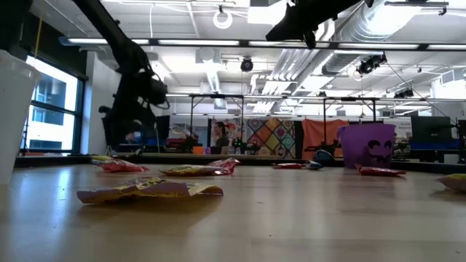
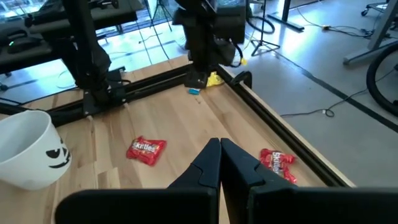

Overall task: Sort candy
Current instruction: Put the yellow candy into the purple bin

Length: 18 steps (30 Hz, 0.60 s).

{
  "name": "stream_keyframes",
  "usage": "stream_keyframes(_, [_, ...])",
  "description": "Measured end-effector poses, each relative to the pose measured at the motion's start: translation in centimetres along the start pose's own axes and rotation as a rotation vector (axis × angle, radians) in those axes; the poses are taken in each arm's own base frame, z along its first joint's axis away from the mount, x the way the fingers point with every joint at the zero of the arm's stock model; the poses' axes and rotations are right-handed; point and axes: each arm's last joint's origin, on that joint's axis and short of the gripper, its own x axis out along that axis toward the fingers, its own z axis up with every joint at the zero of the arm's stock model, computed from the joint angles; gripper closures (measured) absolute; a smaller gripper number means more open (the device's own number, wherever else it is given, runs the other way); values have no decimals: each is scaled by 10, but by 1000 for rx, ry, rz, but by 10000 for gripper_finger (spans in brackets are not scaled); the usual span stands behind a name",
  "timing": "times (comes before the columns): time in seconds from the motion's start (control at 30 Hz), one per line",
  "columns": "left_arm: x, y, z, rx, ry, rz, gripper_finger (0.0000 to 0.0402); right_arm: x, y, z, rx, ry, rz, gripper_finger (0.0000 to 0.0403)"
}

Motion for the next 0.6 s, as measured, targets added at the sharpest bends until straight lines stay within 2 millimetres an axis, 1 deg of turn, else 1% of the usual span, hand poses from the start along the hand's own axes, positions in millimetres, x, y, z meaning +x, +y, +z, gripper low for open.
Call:
stream_keyframes(0.13, [22,-3,5,23,77,10,219,0,1,0,21,4,26,403])
stream_keyframes(0.27, [38,-5,14,47,126,53,198,0,1,0,27,5,32,403])
stream_keyframes(0.43, [53,2,19,89,178,66,196,0,1,0,34,4,32,403])
stream_keyframes(0.53, [54,6,22,102,183,25,203,0,1,0,41,4,32,403])
stream_keyframes(0.6, [54,7,24,101,178,23,217,0,1,0,43,4,33,403])
